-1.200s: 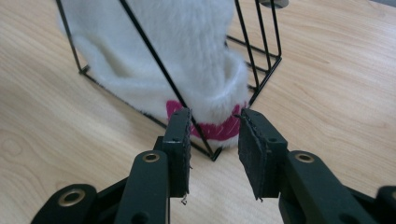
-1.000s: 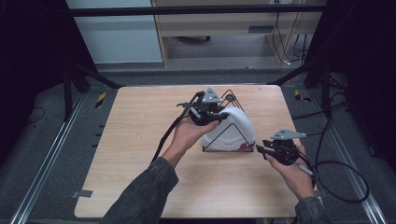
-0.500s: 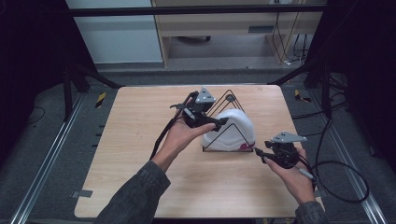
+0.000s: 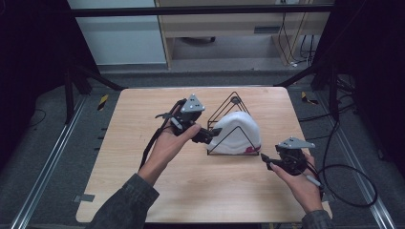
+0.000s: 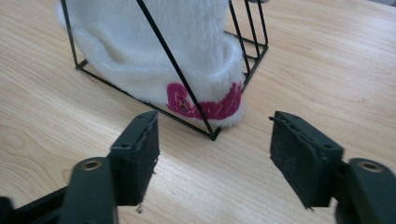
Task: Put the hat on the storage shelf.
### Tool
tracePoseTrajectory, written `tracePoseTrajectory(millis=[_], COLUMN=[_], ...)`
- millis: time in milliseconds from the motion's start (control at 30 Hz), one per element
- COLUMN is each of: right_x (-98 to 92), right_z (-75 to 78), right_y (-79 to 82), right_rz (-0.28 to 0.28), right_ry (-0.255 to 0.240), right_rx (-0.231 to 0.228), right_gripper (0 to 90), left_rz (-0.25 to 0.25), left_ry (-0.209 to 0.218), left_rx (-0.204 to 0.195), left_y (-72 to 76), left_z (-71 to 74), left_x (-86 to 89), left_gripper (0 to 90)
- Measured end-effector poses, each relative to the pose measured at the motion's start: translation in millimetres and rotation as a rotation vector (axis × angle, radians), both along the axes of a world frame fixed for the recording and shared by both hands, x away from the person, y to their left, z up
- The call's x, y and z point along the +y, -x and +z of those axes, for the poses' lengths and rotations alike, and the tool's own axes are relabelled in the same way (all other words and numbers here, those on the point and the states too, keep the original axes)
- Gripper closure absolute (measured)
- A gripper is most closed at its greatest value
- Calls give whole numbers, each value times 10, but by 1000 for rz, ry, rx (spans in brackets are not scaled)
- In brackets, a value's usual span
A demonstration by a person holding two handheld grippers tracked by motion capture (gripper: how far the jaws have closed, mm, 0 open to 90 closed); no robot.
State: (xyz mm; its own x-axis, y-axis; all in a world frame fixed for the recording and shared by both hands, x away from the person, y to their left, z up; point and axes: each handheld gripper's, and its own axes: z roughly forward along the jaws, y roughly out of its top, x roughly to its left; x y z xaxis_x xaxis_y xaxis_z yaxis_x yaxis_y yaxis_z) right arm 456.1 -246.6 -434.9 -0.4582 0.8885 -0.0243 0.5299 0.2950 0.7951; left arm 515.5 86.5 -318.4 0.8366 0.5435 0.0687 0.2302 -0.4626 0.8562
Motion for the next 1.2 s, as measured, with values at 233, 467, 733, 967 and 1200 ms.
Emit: tracePoseTrajectory(millis=[233, 467, 733, 967, 1200], right_x=[-65, -89, -62, -63, -50], right_z=[-60, -189, -312, -371, -447], right_y=[27, 29, 29, 44, 52], right_rz=[-39, -28, -5, 8, 28], right_ry=[2, 19, 22, 30, 49], right_rx=[3, 39, 75, 109, 104], right_gripper=[154, 101, 114, 159, 158], left_rz=[28, 70, 137, 190, 253], left_ry=[-24, -61, -92, -110, -125], left_rx=[-9, 10, 54, 112, 127], left_y=[159, 232, 278, 336, 392], left_z=[-66, -285, -614, -901, -1096], left_x=[294, 618, 1016, 1345, 1612], left_gripper=[49, 49, 51, 53, 53])
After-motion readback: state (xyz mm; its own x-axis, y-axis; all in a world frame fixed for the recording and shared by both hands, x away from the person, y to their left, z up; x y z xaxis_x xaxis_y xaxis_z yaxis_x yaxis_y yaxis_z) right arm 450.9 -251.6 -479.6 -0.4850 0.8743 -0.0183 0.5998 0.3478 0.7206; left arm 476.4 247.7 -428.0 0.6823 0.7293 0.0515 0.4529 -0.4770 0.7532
